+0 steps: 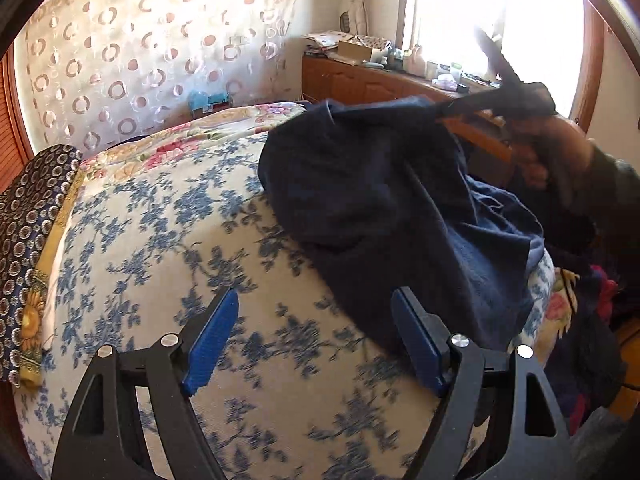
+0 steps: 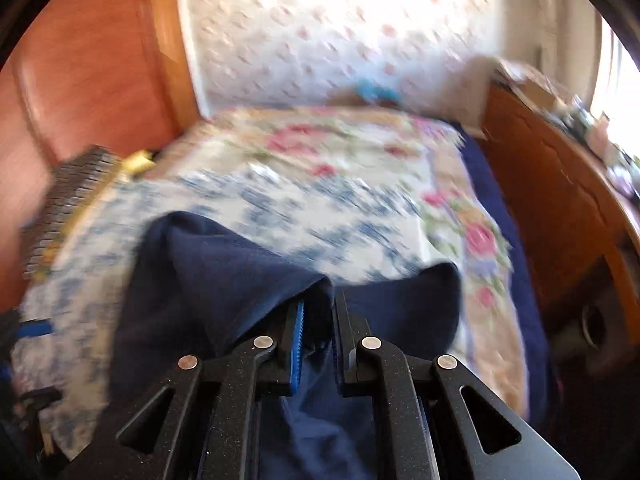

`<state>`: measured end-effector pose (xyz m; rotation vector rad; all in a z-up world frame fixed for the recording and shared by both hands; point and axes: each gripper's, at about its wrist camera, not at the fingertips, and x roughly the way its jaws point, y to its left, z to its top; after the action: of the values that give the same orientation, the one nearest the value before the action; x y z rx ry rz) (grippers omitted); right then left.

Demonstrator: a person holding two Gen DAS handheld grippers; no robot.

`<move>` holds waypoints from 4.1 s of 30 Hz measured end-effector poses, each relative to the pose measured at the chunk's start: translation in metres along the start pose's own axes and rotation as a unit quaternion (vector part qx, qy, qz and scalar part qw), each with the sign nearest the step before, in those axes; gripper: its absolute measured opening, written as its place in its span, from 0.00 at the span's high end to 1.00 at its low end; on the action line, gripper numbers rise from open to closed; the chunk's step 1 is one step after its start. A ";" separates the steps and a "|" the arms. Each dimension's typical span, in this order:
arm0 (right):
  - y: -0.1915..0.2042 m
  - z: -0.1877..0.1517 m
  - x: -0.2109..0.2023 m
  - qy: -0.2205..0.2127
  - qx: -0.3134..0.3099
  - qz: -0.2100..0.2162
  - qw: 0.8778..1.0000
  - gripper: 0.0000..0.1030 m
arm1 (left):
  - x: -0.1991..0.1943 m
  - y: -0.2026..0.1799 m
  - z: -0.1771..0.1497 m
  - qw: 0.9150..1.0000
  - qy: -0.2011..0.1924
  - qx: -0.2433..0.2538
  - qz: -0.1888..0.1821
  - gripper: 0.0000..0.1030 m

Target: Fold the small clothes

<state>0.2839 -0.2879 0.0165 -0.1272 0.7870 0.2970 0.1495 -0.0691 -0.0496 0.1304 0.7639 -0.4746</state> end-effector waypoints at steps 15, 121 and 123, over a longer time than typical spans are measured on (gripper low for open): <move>0.006 -0.101 -0.027 0.031 -0.025 0.041 0.998 0.52 | 0.018 -0.027 -0.015 0.999 0.021 -0.009 -0.038 0.22; -0.049 -0.097 -0.052 -0.047 0.016 -0.017 0.999 0.51 | 0.068 0.010 0.078 0.999 -0.013 -0.020 -0.037 0.21; -0.050 -0.122 -0.062 -0.036 0.014 -0.023 0.999 0.50 | 0.064 0.003 0.061 0.999 0.007 -0.017 -0.051 0.21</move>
<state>0.1753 -0.3754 -0.0245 -0.1079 0.7155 0.2465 0.2299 -0.1068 -0.0501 0.0637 0.7954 -0.5581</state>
